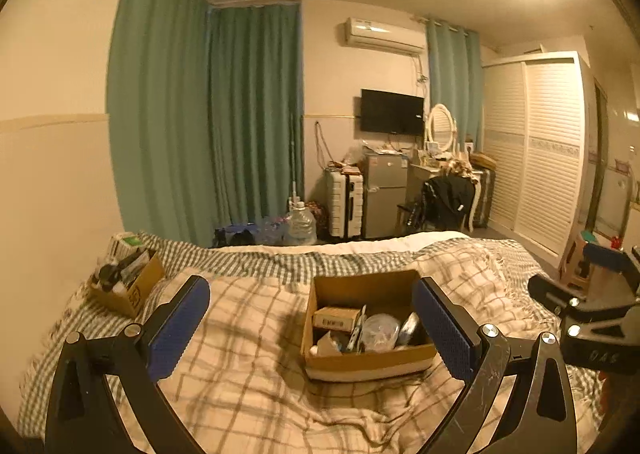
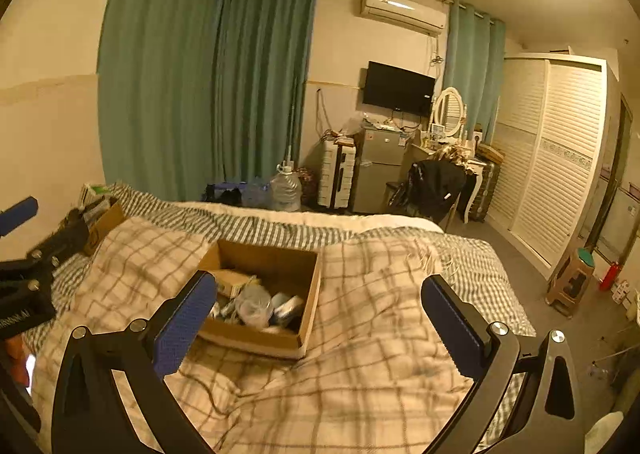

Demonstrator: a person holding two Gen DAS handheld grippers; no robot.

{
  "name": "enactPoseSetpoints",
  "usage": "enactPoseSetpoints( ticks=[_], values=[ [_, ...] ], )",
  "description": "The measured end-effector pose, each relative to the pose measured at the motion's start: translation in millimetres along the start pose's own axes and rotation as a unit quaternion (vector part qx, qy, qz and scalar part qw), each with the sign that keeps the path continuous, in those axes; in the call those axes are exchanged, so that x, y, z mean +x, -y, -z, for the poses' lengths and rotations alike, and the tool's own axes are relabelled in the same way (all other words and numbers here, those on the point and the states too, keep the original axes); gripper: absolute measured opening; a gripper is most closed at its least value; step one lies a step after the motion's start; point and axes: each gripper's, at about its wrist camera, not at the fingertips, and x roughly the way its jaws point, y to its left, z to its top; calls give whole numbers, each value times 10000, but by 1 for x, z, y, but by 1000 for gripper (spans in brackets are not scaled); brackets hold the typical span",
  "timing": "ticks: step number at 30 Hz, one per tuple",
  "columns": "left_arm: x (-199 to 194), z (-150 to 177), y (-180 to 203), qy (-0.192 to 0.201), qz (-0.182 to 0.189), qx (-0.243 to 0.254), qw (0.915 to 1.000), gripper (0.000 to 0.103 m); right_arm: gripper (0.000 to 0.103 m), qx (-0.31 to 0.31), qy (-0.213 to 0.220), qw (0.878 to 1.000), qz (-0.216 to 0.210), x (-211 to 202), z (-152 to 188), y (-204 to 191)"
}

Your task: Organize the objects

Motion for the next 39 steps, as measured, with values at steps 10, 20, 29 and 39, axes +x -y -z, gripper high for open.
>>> enactPoseSetpoints(
  ticks=[10, 20, 29, 39],
  values=[
    [10, 74, -8, 100, -481, -219, 9986, 103, 103, 171, 131, 9998, 19, 37, 74, -7],
    [16, 89, -6, -52, -304, -251, 9992, 103, 103, 158, 356, 9992, 7, 41, 84, -12],
    [18, 90, -2, -154, -286, -162, 9993, 103, 103, 118, 292, 9995, 37, 45, 87, -13],
    [18, 91, -3, -209, -284, -191, 9992, 103, 103, 99, 241, 9997, 43, 47, 88, -13]
  ],
)
